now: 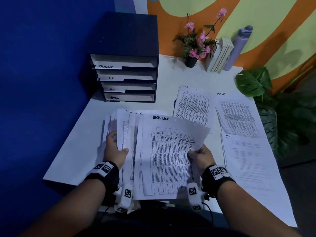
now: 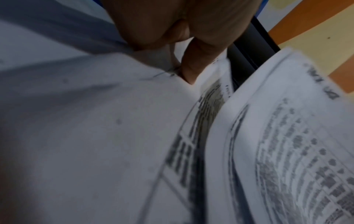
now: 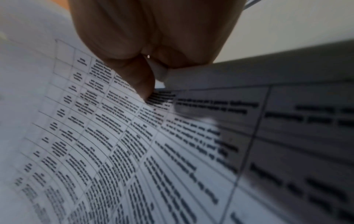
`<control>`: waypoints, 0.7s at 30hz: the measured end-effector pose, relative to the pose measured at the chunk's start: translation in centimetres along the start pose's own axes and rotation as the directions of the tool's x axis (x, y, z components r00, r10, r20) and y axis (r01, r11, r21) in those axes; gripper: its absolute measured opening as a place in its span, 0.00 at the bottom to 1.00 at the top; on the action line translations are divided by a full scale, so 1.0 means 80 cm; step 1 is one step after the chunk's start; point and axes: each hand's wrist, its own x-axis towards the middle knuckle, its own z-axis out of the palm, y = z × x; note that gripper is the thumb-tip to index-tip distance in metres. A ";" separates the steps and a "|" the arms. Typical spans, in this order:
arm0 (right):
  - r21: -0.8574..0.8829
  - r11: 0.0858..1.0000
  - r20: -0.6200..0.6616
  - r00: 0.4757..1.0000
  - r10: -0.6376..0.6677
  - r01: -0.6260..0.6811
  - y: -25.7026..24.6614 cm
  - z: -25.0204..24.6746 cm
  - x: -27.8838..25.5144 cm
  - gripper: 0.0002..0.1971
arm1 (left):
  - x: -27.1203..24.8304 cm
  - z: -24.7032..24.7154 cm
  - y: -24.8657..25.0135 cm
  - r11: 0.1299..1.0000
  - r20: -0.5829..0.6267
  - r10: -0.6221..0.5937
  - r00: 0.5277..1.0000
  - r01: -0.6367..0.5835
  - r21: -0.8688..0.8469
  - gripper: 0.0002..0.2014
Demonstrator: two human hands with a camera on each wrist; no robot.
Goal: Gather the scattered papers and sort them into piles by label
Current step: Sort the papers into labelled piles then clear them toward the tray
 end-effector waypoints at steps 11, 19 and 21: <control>0.350 0.934 -0.059 0.997 -0.053 0.071 -0.017 0.030 0.005 0.15 | 0.001 -0.005 0.010 0.982 0.143 -0.032 0.989 0.004 0.189 0.33; 0.023 0.998 0.071 0.995 0.063 -0.065 0.012 0.009 0.009 0.03 | 0.009 0.012 0.004 0.962 0.218 -0.246 0.944 0.264 -0.062 0.14; 0.016 0.999 0.069 0.997 0.043 -0.044 0.008 0.012 0.007 0.04 | 0.008 0.014 0.002 0.970 0.214 -0.232 0.949 0.242 -0.021 0.14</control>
